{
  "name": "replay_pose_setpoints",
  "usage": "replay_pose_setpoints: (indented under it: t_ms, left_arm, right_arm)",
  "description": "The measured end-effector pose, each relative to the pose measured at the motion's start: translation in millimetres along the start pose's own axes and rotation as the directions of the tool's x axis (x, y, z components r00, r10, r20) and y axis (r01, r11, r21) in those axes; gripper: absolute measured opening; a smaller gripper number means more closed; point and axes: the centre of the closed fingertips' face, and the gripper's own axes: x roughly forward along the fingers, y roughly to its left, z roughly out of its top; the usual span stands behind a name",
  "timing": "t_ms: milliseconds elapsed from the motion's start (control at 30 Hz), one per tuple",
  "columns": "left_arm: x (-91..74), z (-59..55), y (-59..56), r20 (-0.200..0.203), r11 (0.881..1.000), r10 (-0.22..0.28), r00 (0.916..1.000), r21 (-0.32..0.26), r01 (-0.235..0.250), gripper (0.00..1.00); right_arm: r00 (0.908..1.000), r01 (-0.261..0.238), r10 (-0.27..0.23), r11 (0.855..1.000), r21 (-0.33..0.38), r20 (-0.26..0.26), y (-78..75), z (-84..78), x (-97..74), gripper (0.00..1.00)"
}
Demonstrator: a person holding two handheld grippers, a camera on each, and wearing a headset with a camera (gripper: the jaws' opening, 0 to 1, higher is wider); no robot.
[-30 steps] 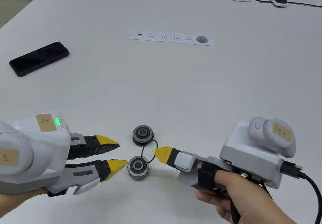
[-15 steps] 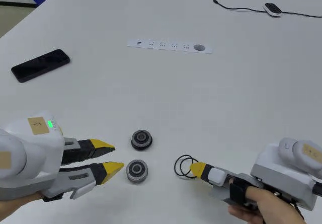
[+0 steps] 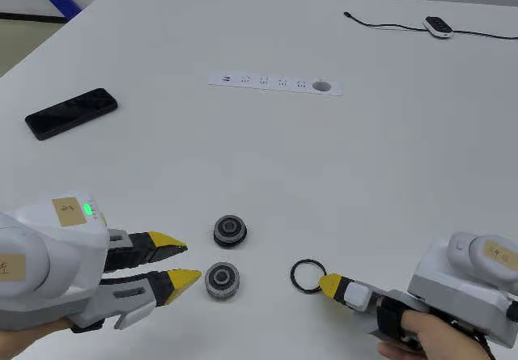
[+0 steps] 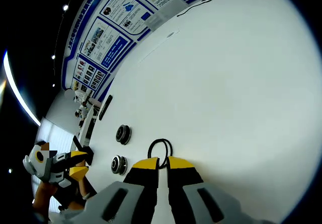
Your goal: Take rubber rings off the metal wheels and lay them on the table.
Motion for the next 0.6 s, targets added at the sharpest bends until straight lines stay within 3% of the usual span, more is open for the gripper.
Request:
replay_pose_setpoints:
  t_ms: [100,267,500,600]
  left_arm:
    - [-1.1,-0.5,1.8,0.005,1.0,0.002,1.0,-0.006,-0.002,0.2]
    - [-0.6,-2.8,0.9,-0.002,1.0,-0.003,1.0,-0.006,0.003,0.2]
    - [2.9,-4.9,3.4,-0.014,1.0,-0.012,0.9998,-0.011,0.012,0.2]
    - [6.3,-4.9,9.5,-0.021,1.0,-0.013,0.9997,-0.008,0.013,0.2]
  right_arm:
    - [0.9997,0.015,-0.014,0.999,-0.04,0.021,-0.9,4.3,-1.2,0.09]
    - [0.9987,0.021,-0.019,0.999,-0.045,0.046,-2.9,11.0,-2.5,0.1]
    - [0.995,-0.021,0.022,1.0,-0.008,0.098,6.9,24.7,-5.0,0.1]
    - [0.9924,-0.046,0.044,0.999,0.013,0.115,13.1,31.9,-4.5,0.1]
